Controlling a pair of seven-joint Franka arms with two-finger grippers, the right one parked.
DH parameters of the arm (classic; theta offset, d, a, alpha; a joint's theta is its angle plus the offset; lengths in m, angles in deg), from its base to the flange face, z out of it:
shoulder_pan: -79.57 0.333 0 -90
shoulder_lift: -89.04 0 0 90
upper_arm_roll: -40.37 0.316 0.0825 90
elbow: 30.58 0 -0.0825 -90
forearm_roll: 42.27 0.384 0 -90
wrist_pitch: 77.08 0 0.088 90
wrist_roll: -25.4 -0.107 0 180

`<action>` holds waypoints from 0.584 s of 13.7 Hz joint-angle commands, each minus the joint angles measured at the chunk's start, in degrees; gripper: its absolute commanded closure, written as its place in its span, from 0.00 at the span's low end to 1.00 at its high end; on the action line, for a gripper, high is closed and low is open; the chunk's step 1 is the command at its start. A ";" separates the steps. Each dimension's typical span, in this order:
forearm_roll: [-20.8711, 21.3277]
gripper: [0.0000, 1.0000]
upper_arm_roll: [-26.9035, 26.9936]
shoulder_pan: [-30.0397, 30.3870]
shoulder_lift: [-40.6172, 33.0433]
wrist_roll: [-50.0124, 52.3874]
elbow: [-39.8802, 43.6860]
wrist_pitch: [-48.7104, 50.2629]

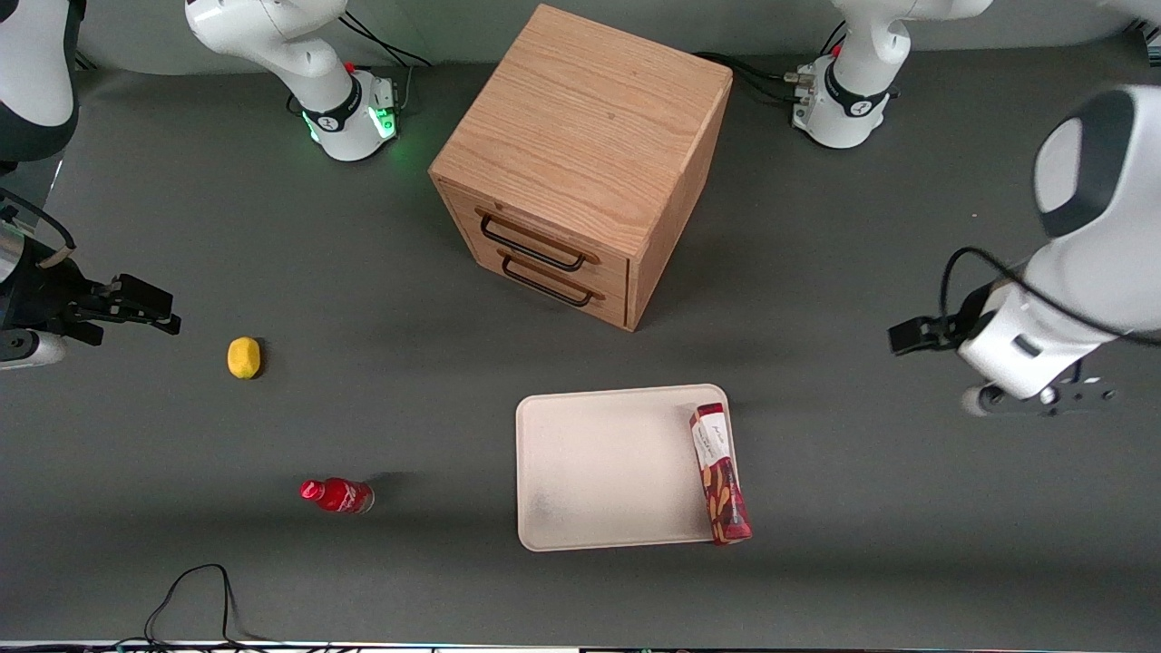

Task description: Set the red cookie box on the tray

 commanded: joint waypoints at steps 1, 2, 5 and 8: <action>0.37 0.00 -0.69 5.20 -6.88 -4.87 -6.84 2.27; 0.37 0.00 -1.04 7.56 -7.67 -6.09 -6.84 3.41; 0.63 0.00 -5.87 14.35 -9.44 -7.86 -6.84 5.88; 2.04 0.00 -5.44 13.40 -10.92 -7.77 -9.20 5.80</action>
